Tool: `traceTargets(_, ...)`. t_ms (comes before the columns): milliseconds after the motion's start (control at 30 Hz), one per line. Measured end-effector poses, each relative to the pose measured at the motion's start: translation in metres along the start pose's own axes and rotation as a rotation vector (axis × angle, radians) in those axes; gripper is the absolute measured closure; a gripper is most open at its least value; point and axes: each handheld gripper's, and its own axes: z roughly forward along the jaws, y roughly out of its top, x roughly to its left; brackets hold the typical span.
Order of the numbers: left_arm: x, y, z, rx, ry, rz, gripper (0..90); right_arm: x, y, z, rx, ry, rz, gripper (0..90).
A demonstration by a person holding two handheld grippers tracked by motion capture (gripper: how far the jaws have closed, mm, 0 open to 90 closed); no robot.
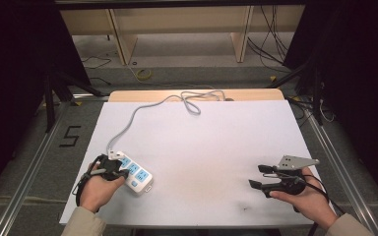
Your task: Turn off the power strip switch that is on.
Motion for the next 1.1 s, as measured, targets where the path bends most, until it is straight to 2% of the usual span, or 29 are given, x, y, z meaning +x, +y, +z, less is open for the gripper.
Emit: traceTargets(1100,-0.0010,0.0015,-0.0003,0.013,0.007,0.013,90.0,0.0000,0.0000,-0.0002,0.001,-0.002,-0.001,32.5)
